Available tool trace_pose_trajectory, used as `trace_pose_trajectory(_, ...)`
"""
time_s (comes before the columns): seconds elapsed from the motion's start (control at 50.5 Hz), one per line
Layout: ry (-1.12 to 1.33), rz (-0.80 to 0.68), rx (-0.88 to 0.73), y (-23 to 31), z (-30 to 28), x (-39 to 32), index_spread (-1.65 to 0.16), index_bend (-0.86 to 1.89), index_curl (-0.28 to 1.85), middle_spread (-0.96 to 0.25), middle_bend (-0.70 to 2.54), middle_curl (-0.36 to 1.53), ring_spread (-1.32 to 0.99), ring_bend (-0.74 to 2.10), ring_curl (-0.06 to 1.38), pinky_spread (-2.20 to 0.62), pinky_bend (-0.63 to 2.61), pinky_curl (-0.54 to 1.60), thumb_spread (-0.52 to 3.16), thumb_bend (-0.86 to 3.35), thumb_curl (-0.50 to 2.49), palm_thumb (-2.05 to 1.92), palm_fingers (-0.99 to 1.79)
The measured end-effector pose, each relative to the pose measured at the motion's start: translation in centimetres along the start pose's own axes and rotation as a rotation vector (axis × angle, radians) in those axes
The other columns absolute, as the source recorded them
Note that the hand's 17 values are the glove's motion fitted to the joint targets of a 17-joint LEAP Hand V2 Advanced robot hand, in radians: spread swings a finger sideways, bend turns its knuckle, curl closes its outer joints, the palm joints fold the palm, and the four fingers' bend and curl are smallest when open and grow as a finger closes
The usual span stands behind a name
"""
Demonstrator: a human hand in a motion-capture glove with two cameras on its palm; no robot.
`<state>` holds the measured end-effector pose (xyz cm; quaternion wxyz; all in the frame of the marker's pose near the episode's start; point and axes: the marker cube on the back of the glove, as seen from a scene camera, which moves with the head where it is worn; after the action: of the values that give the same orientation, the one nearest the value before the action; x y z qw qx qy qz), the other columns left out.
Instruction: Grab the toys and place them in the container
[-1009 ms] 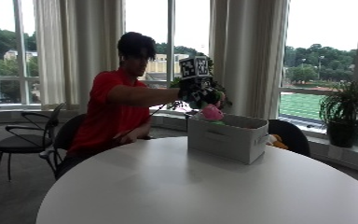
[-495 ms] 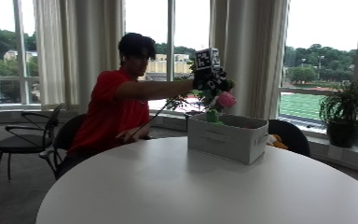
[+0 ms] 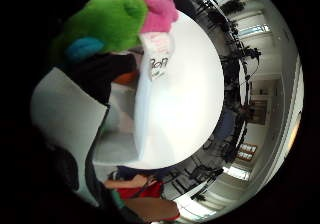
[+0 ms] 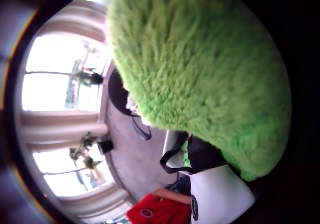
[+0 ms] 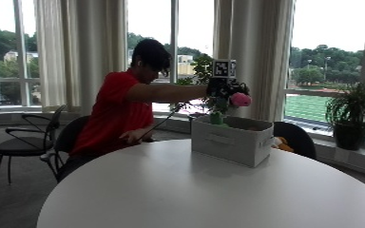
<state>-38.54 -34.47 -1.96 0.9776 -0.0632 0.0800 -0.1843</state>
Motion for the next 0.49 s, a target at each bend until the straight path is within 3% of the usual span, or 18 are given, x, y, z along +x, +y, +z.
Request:
trace_pose_trajectory(0.079,-0.037,0.119,-0.006,0.1,-0.5,-0.6,-0.38,0.25,0.87,-0.33,0.33,0.66,-0.38,0.90,0.61,-0.37,1.32,0.51,0.82,0.06,0.94,0.28,0.13)
trace_pose_trajectory(0.099,-0.035,0.114,-0.005,0.2,-0.6,-0.8,-0.39,0.17,0.84,-0.31,0.29,0.64,-0.34,0.82,0.58,-0.34,1.35,0.52,0.85,0.01,0.90,0.21,-0.06)
trace_pose_trajectory(0.178,-0.012,-0.020,0.006,0.9,-0.6,-0.3,-0.41,0.09,0.75,-0.25,0.24,0.60,-0.28,0.74,0.55,-0.30,1.40,0.50,0.96,-0.03,0.82,0.16,-0.07)
trace_pose_trajectory(0.237,-0.029,-0.019,0.014,1.3,-0.7,-1.0,-0.41,0.03,0.66,-0.21,0.20,0.58,-0.25,0.77,0.53,-0.28,1.44,0.49,1.02,-0.03,0.77,0.15,-0.05)
trace_pose_trajectory(0.317,0.009,-0.303,0.021,2.4,-0.6,0.1,-0.41,0.00,0.56,-0.17,0.17,0.54,-0.24,0.86,0.53,-0.28,1.50,0.48,1.08,-0.03,0.71,0.13,-0.02)
trace_pose_trajectory(0.416,0.008,-0.230,0.037,2.1,-0.6,0.9,-0.41,0.02,0.47,-0.13,0.15,0.51,-0.23,0.94,0.54,-0.28,1.57,0.48,1.12,-0.02,0.65,0.12,-0.02)
trace_pose_trajectory(0.495,-0.061,-0.070,0.062,1.8,-1.1,-0.2,-0.41,0.05,0.42,-0.11,0.15,0.48,-0.23,0.98,0.54,-0.28,1.60,0.47,1.15,-0.02,0.61,0.12,-0.03)
